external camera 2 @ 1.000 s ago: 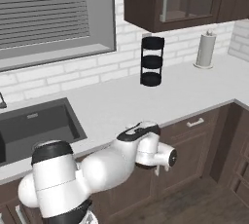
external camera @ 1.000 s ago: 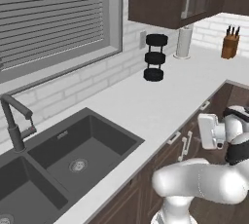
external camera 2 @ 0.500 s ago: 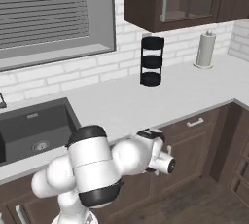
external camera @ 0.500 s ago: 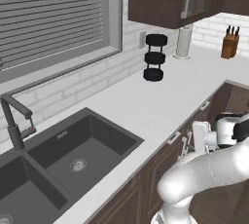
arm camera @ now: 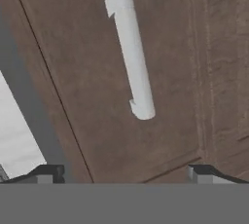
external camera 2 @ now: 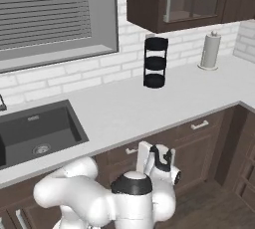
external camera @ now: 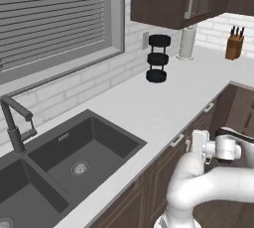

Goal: Take a straw from the drawer in front and place it inside the glass cup on the dining counter.

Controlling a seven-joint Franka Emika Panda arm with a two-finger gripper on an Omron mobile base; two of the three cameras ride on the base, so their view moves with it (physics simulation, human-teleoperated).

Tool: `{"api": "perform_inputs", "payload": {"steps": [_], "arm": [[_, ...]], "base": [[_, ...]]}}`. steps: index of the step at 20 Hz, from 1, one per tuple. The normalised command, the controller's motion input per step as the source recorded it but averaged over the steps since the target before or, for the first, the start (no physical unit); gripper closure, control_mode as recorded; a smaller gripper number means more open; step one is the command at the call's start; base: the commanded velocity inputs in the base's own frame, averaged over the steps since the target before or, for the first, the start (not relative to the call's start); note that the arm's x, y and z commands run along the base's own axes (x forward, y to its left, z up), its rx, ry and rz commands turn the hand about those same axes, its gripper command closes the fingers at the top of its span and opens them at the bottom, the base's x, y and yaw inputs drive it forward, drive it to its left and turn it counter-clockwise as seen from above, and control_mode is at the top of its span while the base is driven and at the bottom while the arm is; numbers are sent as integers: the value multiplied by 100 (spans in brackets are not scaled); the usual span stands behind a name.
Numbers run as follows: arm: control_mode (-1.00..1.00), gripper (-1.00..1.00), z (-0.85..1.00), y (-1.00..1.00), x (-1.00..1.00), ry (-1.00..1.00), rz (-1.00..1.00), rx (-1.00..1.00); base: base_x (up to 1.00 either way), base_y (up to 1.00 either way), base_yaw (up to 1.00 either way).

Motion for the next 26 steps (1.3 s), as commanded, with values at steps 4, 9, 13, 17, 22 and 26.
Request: {"api": "perform_inputs", "payload": {"steps": [4, 9, 13, 17, 22, 26], "arm": [[-100, -100, -26, -3, 46, 1, 0, 8], [-100, -100, -32, 13, 62, 7, 0, 0], [-100, -100, -37, 11, 57, 12, 0, 0], [-100, -100, -41, 0, 46, 9, 0, 0], [-100, 100, -42, 6, 30, 5, 0, 0], [-100, 100, -37, 0, 15, 1, 0, 0]], "base": [[0, 0, 0], [0, 0, 0], [0, 0, 0], [0, 0, 0], [0, 0, 0], [0, 0, 0]]}}
